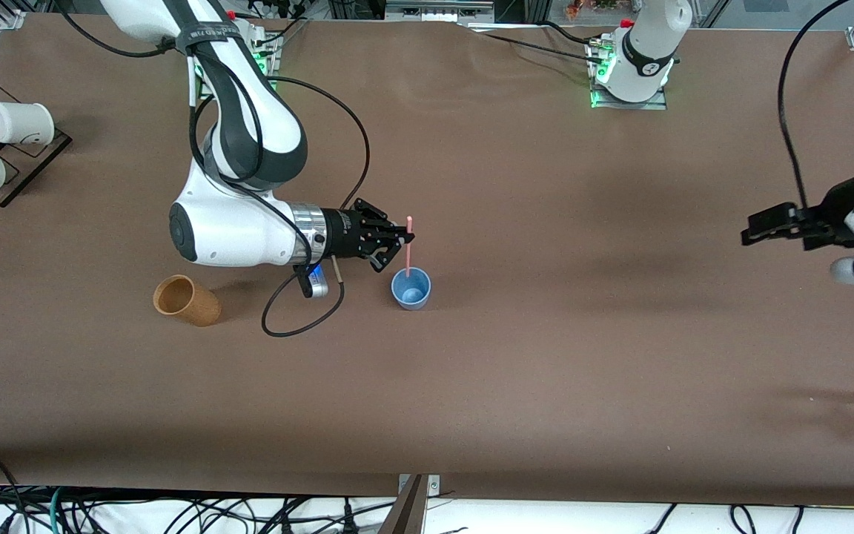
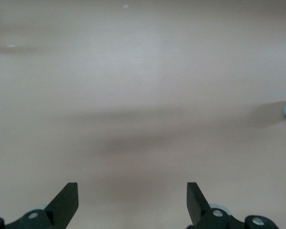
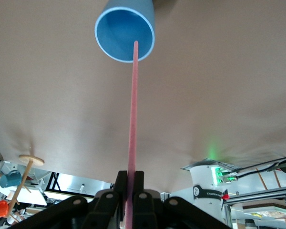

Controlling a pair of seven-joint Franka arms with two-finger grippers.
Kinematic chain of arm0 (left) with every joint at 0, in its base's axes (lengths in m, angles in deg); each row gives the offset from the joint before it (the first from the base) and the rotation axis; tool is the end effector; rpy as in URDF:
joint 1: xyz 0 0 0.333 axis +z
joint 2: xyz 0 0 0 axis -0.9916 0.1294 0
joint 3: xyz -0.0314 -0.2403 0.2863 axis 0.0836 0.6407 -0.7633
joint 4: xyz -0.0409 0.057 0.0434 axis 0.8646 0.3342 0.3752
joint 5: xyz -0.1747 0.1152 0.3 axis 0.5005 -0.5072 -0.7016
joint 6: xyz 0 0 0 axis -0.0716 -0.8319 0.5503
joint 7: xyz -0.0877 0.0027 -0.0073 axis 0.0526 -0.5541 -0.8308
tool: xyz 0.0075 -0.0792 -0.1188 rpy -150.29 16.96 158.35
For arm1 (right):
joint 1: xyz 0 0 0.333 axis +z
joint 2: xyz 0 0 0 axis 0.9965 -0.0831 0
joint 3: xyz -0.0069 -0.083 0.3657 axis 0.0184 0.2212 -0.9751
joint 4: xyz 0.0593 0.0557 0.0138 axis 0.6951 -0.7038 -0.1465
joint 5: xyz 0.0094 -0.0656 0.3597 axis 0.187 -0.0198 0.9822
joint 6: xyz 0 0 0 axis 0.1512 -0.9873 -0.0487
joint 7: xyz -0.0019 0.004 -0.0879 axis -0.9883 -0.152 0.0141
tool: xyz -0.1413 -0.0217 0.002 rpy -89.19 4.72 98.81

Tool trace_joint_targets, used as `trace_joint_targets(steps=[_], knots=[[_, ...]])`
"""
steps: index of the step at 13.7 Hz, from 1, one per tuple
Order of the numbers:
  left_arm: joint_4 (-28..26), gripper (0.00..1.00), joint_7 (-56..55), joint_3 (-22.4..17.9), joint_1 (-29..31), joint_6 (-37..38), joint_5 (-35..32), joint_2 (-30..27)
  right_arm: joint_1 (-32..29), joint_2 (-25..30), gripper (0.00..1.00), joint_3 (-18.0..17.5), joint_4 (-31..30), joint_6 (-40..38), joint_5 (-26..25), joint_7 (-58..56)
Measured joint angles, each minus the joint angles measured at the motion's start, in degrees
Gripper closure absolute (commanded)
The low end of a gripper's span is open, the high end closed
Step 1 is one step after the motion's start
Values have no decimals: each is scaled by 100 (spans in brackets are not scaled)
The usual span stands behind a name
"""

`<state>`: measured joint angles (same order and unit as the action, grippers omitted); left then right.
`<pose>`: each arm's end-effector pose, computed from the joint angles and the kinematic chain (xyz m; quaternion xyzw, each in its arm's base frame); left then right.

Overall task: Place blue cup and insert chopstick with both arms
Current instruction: 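Lower the chopstick into the blue cup and open the right gripper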

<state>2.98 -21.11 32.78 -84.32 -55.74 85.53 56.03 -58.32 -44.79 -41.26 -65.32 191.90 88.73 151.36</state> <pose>0.6094 -0.0029 0.6151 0.9986 -0.0107 -0.0460 0.0225 0.6115 0.3994 0.4286 -0.7758 0.4808 0.3146 0.2607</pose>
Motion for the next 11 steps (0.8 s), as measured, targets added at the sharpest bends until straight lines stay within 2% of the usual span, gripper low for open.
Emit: trace_joint_targets(steps=[2, 3, 4, 5, 7, 8, 11], knots=[[-330, 0, 48, 16, -21, 4, -171, -356, 12, -34, 100, 0, 0, 97, 0, -2], [-499, 0, 52, 24, -30, 8, -171, -535, 25, -39, 56, 0, 0, 119, -8, -2], [-708, 0, 53, 37, -39, 15, -171, -722, 41, -49, 7, 0, 0, 134, -72, -2], [-933, 0, 53, 52, -51, 19, -170, -888, 52, -65, 0, 0, -1, 140, -314, -27], [-1359, 0, 53, 79, -74, -10, -148, -1168, 104, -83, 0, -3, -1, 141, -1205, -62], [-1500, 0, 53, 80, -79, -44, -146, -1251, 147, -82, 0, -5, 6, 141, -1466, -66], [-1637, 0, 53, 64, -76, -96, -144, -1303, 210, -27, 0, 2, 61, 170, -1719, -239]])
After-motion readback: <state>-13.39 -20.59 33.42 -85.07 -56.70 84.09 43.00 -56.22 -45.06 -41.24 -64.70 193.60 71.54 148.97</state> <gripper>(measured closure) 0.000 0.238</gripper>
